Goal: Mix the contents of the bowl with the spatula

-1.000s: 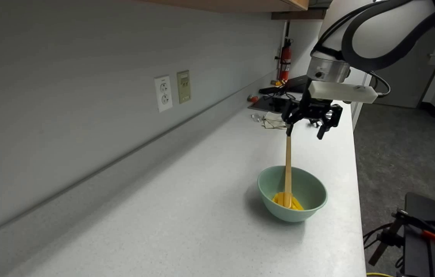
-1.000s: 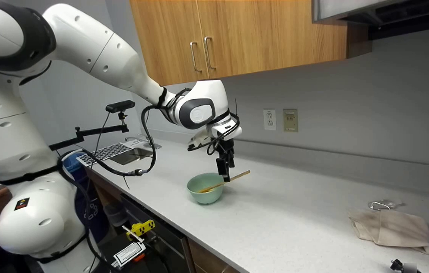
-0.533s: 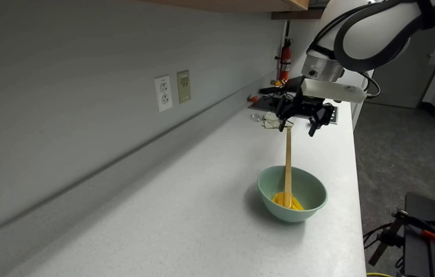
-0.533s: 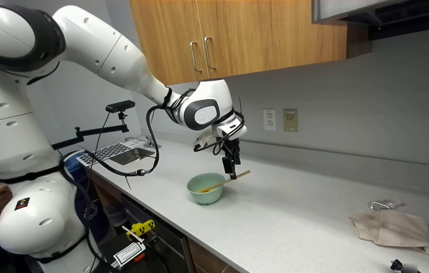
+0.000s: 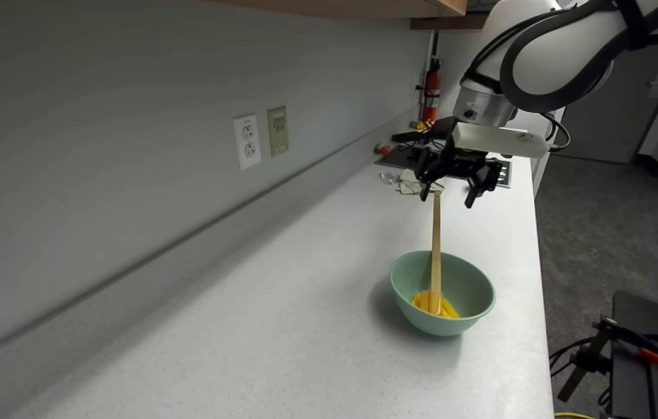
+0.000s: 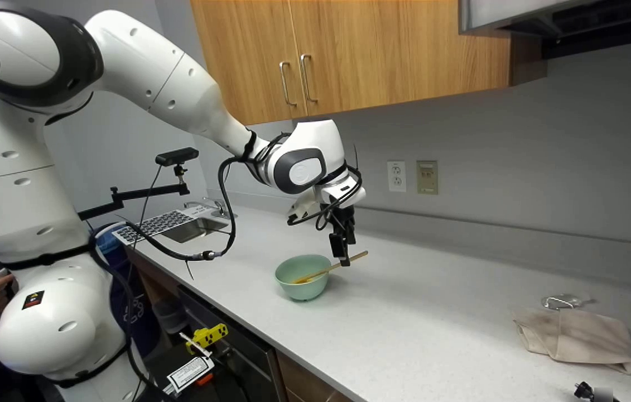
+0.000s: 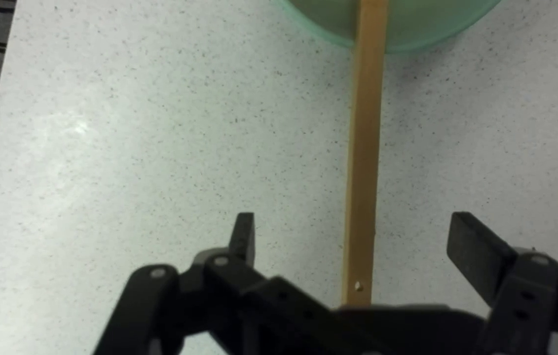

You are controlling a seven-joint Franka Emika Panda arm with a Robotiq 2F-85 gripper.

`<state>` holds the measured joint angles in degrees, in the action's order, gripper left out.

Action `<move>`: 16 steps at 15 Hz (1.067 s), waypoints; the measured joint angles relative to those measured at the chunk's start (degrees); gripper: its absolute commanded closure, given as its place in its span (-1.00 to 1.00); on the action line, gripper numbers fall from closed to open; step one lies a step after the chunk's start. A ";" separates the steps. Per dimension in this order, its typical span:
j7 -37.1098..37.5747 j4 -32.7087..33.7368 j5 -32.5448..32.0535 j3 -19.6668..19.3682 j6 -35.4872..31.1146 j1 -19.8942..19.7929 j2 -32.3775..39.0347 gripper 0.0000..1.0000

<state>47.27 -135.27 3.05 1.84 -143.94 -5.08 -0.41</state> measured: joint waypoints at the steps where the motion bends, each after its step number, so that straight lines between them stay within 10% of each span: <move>1: 0.00 0.05 0.00 -0.05 0.00 0.04 0.23 -1.00; 5: 0.00 0.72 -0.01 -0.06 0.00 0.56 1.90 -0.92; 16: 0.00 2.63 -0.98 -1.26 -0.12 1.81 4.38 0.85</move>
<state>47.27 -132.65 2.07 0.58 -144.05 -3.27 3.97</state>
